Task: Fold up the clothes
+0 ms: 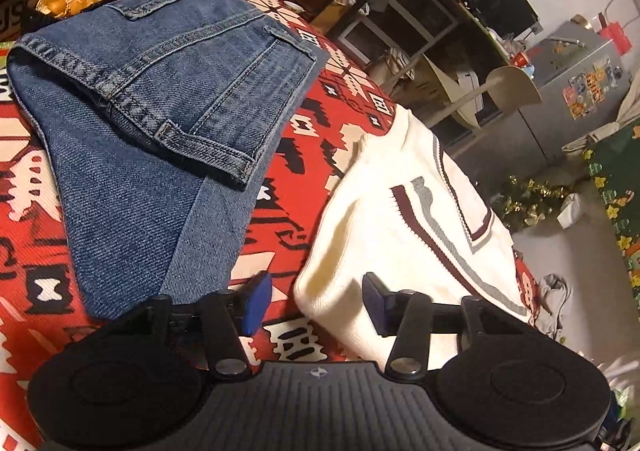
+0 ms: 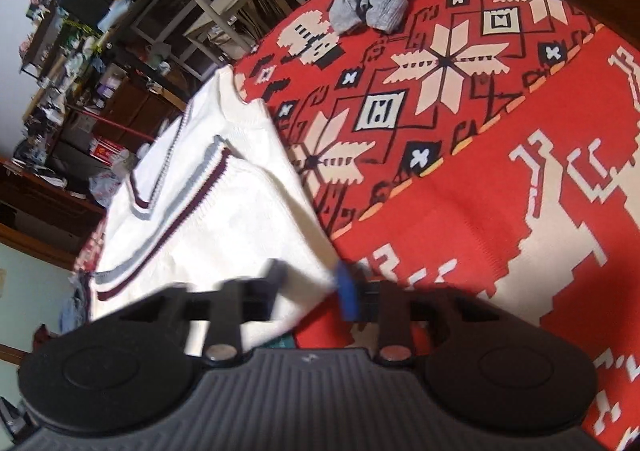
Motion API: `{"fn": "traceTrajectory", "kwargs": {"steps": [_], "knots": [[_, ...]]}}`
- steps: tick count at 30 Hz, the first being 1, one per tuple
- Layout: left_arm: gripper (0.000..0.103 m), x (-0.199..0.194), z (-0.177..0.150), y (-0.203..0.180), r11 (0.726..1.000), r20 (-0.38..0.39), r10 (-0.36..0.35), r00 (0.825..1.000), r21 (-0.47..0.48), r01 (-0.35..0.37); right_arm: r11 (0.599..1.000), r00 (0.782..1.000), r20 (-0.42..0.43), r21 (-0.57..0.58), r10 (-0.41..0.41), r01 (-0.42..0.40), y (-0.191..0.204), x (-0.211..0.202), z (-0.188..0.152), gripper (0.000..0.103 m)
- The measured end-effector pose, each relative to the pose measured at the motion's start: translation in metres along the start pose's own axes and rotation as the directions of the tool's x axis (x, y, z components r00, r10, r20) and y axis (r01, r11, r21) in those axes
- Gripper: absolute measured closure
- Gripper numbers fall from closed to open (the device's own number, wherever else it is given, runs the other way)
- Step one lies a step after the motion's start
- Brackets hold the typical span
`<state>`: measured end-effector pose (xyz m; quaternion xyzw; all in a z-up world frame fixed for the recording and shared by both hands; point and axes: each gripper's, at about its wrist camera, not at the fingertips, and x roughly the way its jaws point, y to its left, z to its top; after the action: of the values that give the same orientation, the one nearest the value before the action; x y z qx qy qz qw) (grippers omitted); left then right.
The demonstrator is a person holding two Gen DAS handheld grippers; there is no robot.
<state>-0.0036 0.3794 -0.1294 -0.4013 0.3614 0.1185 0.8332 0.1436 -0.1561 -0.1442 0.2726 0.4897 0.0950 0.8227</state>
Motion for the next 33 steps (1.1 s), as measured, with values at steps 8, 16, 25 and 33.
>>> {"fn": "traceTrajectory", "kwargs": {"steps": [8, 16, 25, 33], "knots": [[0.096, -0.01, -0.003, -0.01, 0.997, 0.022, 0.019, 1.0, 0.079, -0.021, 1.0, 0.999, 0.037, -0.022, -0.002, 0.003, 0.006, -0.013, -0.002, 0.093], [0.096, -0.038, -0.014, 0.004, 0.998, 0.009, -0.061, 0.998, -0.014, 0.061, 0.985, 0.994, 0.067, 0.147, 0.081, -0.09, -0.022, -0.048, -0.015, 0.095], [0.096, -0.065, -0.032, 0.002, 0.997, -0.047, -0.048, 0.998, -0.067, 0.045, 0.983, 0.994, 0.103, 0.173, 0.036, -0.053, -0.017, -0.083, -0.038, 0.095], [0.091, -0.069, -0.038, -0.008, 0.993, -0.034, 0.112, 0.993, 0.026, -0.111, 0.983, 0.989, 0.143, 0.185, -0.03, 0.004, -0.019, -0.096, -0.041, 0.076]]}}
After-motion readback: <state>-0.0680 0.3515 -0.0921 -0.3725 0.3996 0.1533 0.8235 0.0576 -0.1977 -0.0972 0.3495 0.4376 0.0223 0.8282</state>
